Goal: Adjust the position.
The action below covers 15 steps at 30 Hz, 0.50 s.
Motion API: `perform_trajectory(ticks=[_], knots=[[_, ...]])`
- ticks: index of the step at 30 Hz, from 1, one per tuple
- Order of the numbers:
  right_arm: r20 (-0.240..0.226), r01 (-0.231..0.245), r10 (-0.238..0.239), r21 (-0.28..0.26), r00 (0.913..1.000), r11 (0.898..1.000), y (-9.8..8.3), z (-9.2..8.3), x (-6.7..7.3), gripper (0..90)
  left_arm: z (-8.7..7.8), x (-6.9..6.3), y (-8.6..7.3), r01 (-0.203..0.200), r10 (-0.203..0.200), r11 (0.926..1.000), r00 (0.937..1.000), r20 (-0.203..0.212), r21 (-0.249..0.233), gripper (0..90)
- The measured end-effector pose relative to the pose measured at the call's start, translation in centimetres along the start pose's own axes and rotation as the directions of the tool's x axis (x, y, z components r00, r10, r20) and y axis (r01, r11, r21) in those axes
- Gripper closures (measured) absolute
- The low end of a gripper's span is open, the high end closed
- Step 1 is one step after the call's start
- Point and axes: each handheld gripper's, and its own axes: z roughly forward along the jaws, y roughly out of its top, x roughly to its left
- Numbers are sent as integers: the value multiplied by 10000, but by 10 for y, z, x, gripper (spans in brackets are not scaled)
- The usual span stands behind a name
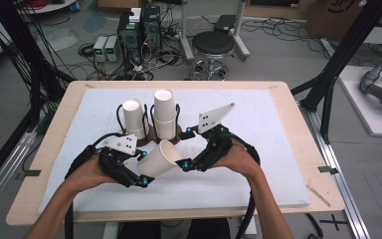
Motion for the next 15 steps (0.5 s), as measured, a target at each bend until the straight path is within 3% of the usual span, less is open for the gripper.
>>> perform_trajectory(ticks=[4,8,15], knots=[[40,-58,58,-36,10000,10000,-3,0,0,133,-4,1,-2,73,-76,9986,9999,-75,-516,358],[-58,-71,71,-91,10000,9999,-6,1,0,134,-6,0,-5,187,-197,9927,9998,-74,-1193,358],[-251,-158,146,-497,9996,9986,-11,4,0,136,-6,-1,-12,481,-504,9675,9987,-32,-2481,359]])
